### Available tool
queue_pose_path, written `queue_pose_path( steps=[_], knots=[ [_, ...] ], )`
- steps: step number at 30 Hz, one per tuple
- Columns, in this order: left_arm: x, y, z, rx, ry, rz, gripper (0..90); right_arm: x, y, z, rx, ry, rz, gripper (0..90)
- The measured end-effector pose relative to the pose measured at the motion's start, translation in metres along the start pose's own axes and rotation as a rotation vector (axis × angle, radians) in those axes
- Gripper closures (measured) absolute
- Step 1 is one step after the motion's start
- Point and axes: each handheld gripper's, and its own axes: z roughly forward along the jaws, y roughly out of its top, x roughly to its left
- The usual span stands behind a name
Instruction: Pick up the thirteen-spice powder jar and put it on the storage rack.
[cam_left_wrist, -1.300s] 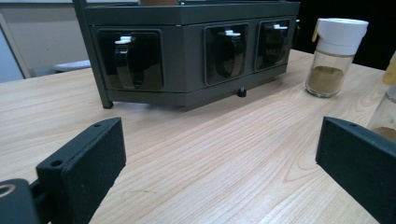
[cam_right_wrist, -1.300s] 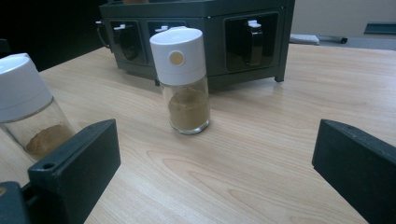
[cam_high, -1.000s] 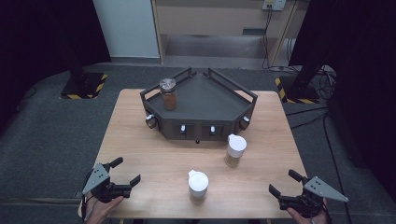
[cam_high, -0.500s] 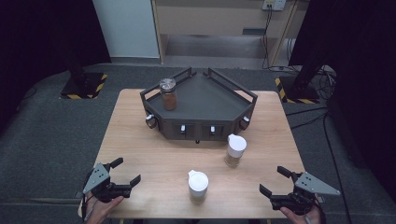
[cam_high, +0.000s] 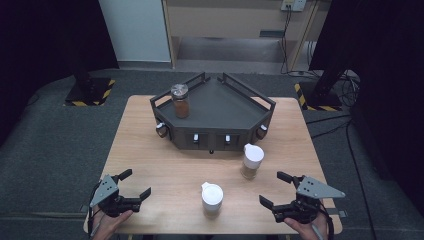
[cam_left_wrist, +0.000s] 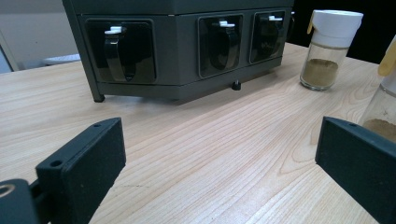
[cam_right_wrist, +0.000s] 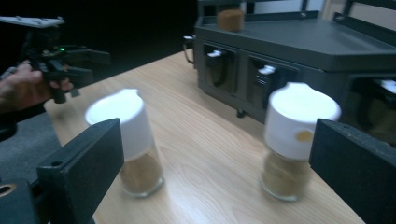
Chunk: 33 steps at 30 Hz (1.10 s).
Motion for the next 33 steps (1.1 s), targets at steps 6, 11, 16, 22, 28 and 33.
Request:
queue_pose_path(
  steps=[6,11,16,22,28,33],
  knots=[
    [0.0,0.001,0.001,0.007,-0.002,0.007,0.6,0.004,0.012,0.019,0.012,0.042,-0.031,3.2],
    [-0.001,0.001,0.001,0.009,-0.003,0.01,0.6,0.008,0.02,0.036,0.024,0.088,-0.05,3.2],
    [0.0,0.001,0.001,0.007,-0.003,0.008,0.6,0.013,0.025,0.051,0.036,0.121,-0.062,3.1],
    [0.0,0.0,-0.002,0.001,0.004,0.001,0.6,0.016,0.027,0.07,0.044,0.166,-0.067,3.1],
    [0.0,0.0,-0.001,0.004,0.001,0.003,0.7,0.023,0.029,0.085,0.062,0.196,-0.072,3.2],
    [0.001,0.0,-0.001,0.005,0.0,0.003,0.6,0.028,0.027,0.097,0.08,0.206,-0.074,3.7]
  ],
)
